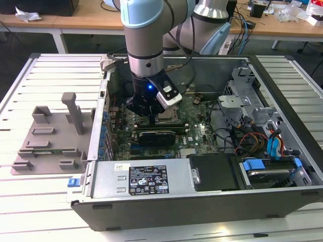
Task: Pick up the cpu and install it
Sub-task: 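Install the second cpu locking lever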
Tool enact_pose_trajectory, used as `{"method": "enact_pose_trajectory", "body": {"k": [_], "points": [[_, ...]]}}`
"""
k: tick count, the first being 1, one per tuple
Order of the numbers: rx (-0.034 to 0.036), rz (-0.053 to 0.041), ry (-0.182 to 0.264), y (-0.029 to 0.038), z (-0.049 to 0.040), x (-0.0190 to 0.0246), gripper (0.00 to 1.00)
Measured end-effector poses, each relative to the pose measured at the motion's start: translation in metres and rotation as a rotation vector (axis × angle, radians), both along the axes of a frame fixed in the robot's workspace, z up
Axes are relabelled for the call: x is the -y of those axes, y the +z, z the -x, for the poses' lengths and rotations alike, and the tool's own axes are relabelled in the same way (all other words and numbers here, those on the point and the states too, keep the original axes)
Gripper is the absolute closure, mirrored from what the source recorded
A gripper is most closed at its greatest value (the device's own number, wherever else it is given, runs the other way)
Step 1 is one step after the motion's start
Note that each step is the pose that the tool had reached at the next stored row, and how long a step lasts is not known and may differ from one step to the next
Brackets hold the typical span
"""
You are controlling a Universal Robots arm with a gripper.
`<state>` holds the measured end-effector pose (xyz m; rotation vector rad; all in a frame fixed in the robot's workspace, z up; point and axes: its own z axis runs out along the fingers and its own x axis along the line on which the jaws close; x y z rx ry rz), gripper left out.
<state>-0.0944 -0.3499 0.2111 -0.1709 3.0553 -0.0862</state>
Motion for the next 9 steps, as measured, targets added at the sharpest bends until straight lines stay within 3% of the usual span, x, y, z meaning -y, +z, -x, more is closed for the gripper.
{"method": "enact_pose_trajectory", "body": {"k": [4, 7, 9], "points": [[0.0002, -0.0017, 0.000, -0.0001, 0.0000, 0.0000, 0.89], [0.0003, -0.0233, 0.000, 0.0000, 0.0000, 0.0023, 0.89], [0.0003, -0.0386, 0.000, 0.0000, 0.0000, 0.0071, 0.89]]}}
